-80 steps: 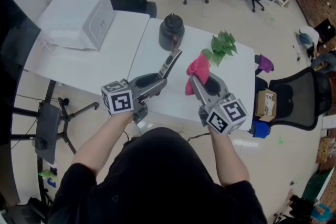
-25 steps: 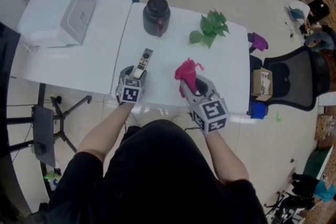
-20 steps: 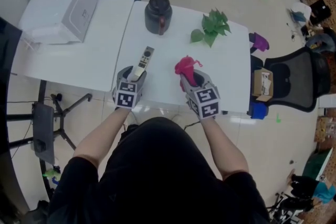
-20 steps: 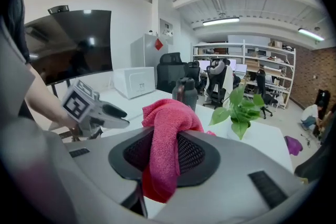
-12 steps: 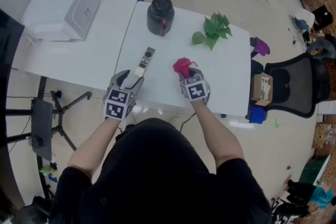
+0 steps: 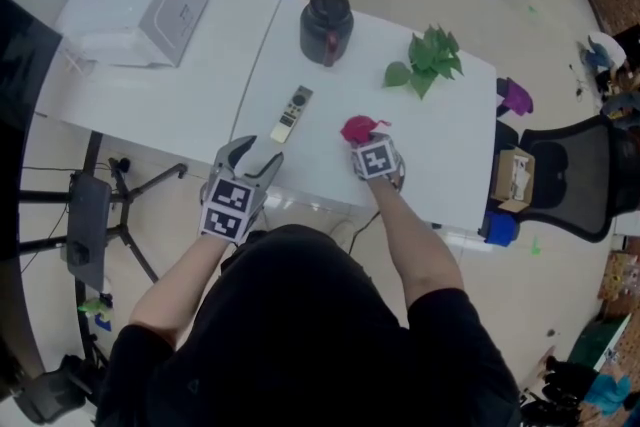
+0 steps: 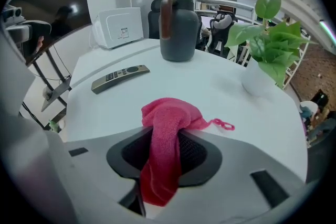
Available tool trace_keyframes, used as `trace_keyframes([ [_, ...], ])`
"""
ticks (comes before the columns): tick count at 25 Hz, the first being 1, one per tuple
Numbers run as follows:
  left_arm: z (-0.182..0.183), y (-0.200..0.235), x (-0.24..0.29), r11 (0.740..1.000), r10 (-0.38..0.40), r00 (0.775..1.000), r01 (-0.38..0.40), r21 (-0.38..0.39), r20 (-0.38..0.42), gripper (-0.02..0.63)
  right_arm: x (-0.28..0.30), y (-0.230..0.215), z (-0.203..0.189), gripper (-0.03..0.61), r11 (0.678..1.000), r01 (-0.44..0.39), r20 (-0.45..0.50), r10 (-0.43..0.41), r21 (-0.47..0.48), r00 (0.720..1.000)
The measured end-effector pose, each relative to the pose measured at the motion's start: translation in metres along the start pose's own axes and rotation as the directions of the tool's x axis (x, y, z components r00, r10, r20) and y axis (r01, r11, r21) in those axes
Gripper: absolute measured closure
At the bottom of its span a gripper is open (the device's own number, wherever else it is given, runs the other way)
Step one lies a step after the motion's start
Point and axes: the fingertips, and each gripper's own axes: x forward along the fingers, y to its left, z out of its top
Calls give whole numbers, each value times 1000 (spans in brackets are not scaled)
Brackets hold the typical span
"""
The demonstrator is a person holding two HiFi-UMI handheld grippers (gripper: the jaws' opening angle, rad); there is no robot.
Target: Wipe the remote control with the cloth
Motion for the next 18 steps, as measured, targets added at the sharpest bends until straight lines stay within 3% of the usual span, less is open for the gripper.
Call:
trace_keyframes([
  [5,-1,-2,5,1000,-4,1000,4,17,-3,365,-6,2,-6,403,999,-29,-10,30,44,1000],
  [9,13,-7,8,999,-27,999,26,35,31,367,-46,-3,14,402,999,-6,157,0,38,988],
  [12,28,-14,9,997,-53,996,49,55,68,365,-101,4,42,402,999,-18,342,1,46,940],
  [16,55,-24,7,993,-90,987,79,87,130,367,-183,21,73,407,998,-36,520,5,49,854],
  [18,69,-29,3,989,-108,980,90,115,165,374,-217,30,83,460,999,-31,582,2,40,813],
])
